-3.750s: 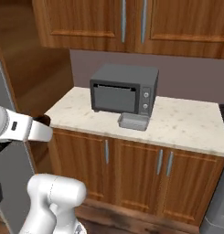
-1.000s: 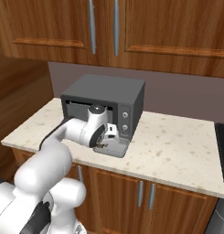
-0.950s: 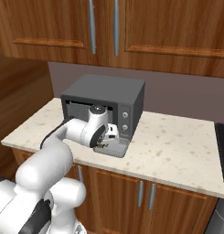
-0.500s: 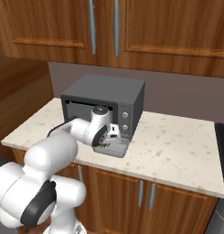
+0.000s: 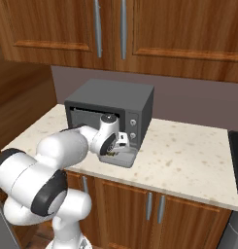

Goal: Take the sweet potato and cucumber out of the freezer and place them in the tupperware container on the counter. Then put the tupperware containing the vegetables back in the freezer.

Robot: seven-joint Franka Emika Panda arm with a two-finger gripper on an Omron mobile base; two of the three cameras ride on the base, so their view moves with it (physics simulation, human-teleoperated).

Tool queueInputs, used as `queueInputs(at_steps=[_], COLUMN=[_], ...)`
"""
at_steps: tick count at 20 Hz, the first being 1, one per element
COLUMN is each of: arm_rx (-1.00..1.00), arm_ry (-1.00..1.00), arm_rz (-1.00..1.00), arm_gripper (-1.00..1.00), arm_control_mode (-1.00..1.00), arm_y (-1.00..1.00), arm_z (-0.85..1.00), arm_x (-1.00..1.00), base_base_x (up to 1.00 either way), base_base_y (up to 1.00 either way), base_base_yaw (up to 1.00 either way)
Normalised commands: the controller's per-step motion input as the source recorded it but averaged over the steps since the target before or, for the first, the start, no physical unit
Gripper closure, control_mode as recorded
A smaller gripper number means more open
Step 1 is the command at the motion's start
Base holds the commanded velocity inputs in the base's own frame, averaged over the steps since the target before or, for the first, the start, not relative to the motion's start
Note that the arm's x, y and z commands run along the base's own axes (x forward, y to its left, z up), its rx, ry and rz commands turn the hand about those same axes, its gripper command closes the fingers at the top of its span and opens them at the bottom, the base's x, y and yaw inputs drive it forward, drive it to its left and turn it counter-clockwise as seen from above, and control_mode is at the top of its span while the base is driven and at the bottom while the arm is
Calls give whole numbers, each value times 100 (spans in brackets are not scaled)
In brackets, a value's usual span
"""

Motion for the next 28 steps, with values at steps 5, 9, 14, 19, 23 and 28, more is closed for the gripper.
queueInputs(at_steps=[5, 9, 14, 19, 23, 28], arm_rx=[0, 0, 0, 0, 0, 0], arm_ry=[0, 0, 0, 0, 0, 0], arm_rz=[0, 0, 0, 0, 0, 0], arm_gripper=[100, 100, 100, 100, -100, -100], arm_control_mode=[-100, -100, -100, -100, -100, -100], arm_y=[-7, -8, -5, -1, 0, -2], arm_z=[-21, -17, -13, -12, -10, 1], arm_x=[25, 23, 22, 7, 3, -12], base_base_x=[0, 0, 0, 0, 0, 0], base_base_y=[0, 0, 0, 0, 0, 0], base_base_yaw=[0, 0, 0, 0, 0, 0])
